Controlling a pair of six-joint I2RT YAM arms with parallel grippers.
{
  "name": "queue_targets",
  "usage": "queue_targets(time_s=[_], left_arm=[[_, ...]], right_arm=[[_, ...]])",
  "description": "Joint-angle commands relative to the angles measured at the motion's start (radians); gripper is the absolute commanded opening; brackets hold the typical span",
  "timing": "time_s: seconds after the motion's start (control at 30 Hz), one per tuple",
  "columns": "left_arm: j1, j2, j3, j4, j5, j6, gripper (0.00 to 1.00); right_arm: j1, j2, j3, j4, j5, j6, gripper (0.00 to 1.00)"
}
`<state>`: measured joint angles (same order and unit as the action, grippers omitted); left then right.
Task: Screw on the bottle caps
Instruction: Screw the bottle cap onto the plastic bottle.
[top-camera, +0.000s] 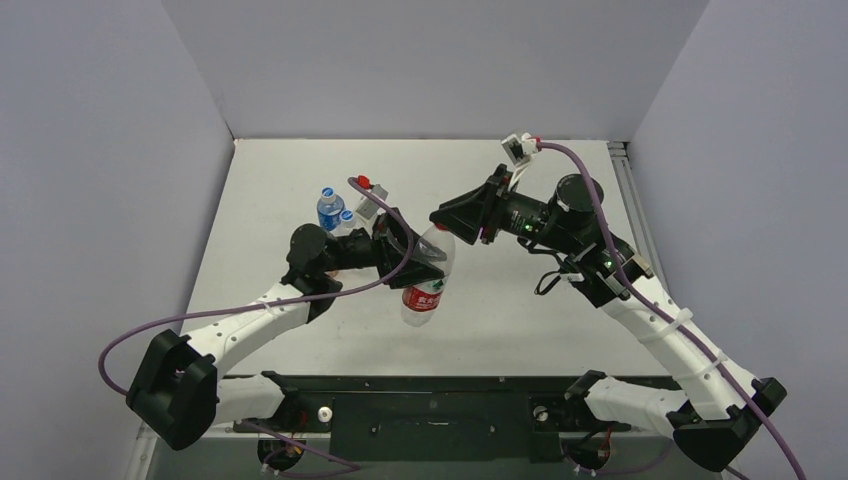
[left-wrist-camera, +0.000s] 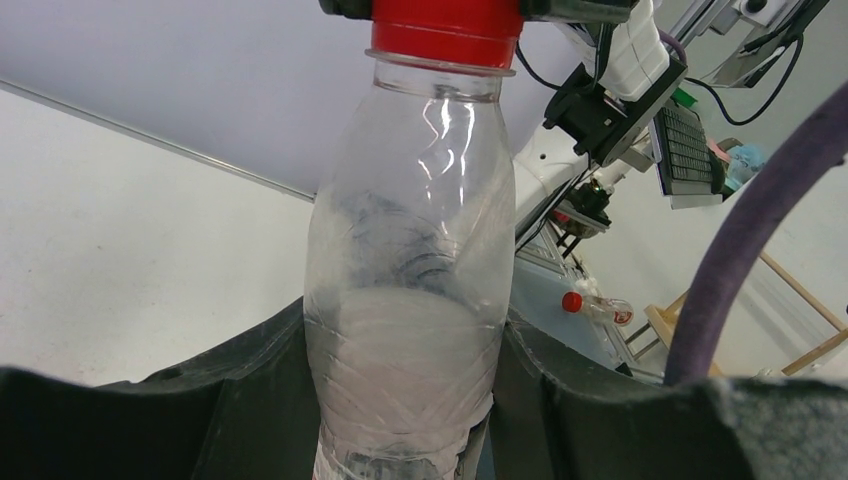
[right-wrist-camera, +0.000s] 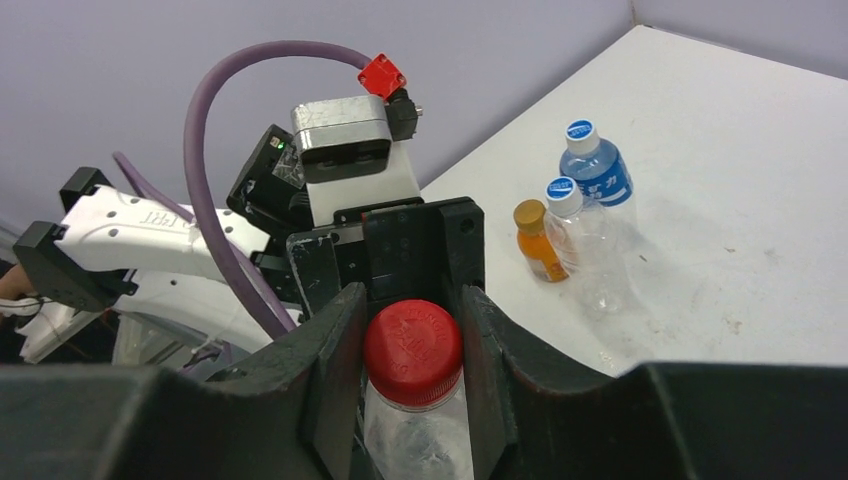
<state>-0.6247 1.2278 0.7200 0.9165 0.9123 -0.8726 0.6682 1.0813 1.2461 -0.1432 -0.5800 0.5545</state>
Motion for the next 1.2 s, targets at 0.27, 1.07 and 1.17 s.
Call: queue_targets(time_s=[0.27, 1.07, 1.17], left_arm=[[-0.017, -0.11, 0.057, -0.449, -0.545, 0.31, 0.0], [-0.379, -0.07, 0.194, -0.673, -1.244, 0.76, 0.0], [-0.323, -0.088, 0.183, -0.696, -1.081, 0.719, 0.0]], right_arm=[[0.125, 0.013, 0.102, -0.256, 0.404, -0.063, 0.0], [0.148, 0.119, 0.28, -0.457, 0.775, 0.112, 0.64], [0.067, 0.075, 0.246, -0.404, 0.601, 0.084, 0.72]])
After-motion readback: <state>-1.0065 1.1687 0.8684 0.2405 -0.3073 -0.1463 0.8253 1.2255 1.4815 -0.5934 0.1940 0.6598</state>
